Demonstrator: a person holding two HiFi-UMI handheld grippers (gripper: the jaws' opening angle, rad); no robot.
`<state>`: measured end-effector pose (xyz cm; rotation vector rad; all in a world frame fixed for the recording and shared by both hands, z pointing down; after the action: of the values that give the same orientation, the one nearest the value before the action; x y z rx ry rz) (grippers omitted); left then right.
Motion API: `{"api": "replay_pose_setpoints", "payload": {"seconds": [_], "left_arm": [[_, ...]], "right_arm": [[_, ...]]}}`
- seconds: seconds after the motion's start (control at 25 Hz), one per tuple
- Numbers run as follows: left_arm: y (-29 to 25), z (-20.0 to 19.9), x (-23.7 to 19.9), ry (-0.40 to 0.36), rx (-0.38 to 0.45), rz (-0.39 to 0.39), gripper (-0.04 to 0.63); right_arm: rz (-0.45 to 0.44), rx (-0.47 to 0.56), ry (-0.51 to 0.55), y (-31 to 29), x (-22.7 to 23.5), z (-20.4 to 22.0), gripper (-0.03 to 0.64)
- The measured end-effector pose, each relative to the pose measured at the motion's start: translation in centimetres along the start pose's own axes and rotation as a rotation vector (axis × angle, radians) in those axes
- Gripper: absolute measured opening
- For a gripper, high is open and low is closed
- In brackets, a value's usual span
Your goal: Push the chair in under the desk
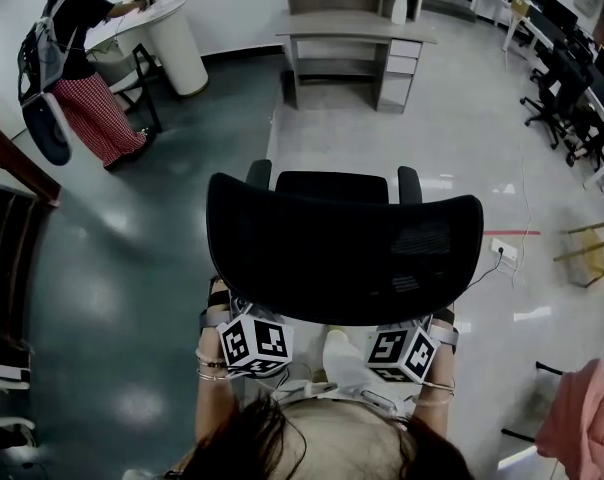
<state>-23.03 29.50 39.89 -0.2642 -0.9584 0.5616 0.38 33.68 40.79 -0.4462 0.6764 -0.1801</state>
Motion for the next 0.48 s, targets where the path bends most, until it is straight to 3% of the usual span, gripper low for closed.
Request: {"api": "replay_pose_setpoints", "payload": {"seconds": [0.48], "left_arm": [[-1.5, -0.5, 0.1, -0.001, 0.021, -0.018, 0.239]], "right_arm": [[-0.014, -0.017, 0.001, -1.4, 1.4, 0.1, 0.235]]}}
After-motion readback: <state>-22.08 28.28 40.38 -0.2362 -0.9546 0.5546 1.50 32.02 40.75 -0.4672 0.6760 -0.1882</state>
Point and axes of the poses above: the fingertips, and each gripper's own axes: y backward along the fingers, x to its right, z out of its underside, the point moved 10 cm from there along y, backward along the fingers, and after that the axes turned 6 degrees about -y, right-handed, at the moved point
